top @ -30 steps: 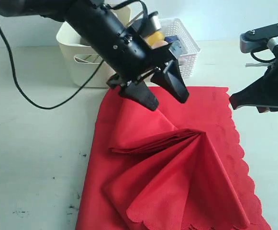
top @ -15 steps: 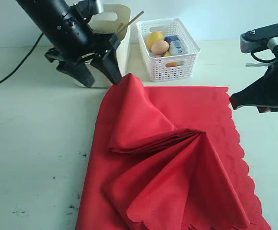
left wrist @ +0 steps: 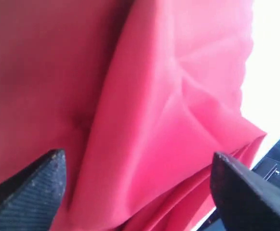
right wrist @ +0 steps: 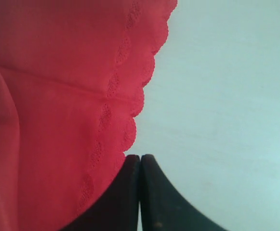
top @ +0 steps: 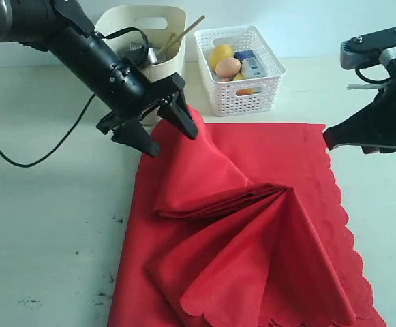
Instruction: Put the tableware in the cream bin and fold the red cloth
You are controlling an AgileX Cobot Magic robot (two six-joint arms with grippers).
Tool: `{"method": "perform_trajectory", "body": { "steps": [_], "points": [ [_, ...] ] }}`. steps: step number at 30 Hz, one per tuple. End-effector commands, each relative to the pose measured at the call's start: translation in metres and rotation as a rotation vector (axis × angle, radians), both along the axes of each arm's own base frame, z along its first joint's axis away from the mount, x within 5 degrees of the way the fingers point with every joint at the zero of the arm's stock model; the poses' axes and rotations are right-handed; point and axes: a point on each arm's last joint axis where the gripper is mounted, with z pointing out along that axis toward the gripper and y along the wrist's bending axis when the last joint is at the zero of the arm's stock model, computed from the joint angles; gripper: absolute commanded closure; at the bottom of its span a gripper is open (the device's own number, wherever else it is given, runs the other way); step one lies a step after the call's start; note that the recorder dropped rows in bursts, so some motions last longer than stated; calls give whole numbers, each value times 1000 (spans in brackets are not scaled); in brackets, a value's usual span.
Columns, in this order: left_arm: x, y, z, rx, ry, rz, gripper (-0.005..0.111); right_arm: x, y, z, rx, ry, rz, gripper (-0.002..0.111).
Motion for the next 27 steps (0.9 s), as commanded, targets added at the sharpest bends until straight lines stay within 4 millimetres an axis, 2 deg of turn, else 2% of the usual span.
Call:
{"method": "perform_trajectory", "body": {
  "steps": [1,9,12,15,17,20,25,27],
  "points": [
    [1,-14,-18,-27,2,10,28,1,-1,3,10,-23,-1,108],
    [-15,-42,-42,-25,50,-64,28,1,-1,3,14,-22,-3,108],
    [-21,-58,-45,-118,125,-40,28,1,-1,3,13,-20,-4,108],
    [-21,-74,-31,-325,162,16,28,0,-1,2,9,-11,-6,108],
    [-16,-82,-15,-504,195,88,28,0,-1,2,7,-6,-7,108],
    [-5,-86,6,-734,249,207,29,-1,-1,2,5,-2,-8,108],
    [-2,-84,18,-784,235,229,29,-1,-1,2,8,5,-12,108],
    [-4,-80,17,-739,208,194,29,-2,-1,2,9,8,-13,108]
  ]
}}
